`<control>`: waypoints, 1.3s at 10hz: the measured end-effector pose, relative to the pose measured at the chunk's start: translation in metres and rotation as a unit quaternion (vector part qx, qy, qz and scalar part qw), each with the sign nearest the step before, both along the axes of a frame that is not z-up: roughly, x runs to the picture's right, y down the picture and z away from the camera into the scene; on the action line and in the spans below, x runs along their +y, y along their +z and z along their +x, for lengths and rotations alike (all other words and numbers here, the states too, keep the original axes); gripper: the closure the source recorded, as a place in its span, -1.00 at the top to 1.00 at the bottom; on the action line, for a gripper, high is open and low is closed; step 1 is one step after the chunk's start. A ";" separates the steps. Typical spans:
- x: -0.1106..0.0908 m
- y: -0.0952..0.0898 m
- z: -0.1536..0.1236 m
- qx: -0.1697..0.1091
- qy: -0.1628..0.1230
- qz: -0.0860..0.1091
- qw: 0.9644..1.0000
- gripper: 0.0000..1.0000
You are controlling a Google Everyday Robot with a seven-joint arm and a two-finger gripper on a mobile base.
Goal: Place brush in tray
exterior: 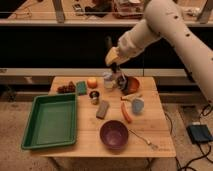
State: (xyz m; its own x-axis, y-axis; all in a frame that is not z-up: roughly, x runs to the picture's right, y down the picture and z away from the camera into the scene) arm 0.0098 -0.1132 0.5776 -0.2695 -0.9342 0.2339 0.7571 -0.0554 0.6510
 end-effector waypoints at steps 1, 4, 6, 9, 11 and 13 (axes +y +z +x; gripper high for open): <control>0.009 -0.016 -0.029 -0.018 -0.018 0.011 1.000 -1.00; 0.037 -0.052 -0.098 -0.053 -0.067 0.042 0.995 -1.00; 0.057 -0.065 -0.143 -0.067 -0.110 0.063 0.990 -1.00; 0.089 -0.066 -0.198 -0.080 -0.181 0.082 0.977 -1.00; 0.089 -0.066 -0.197 -0.080 -0.181 0.082 0.977 -1.00; 0.089 -0.066 -0.197 -0.079 -0.184 0.082 0.976 -1.00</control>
State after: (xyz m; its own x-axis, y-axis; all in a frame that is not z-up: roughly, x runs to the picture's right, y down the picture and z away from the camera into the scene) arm -0.1869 -0.0243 0.5119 -0.6141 -0.7891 0.0172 0.5575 -0.4183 0.7170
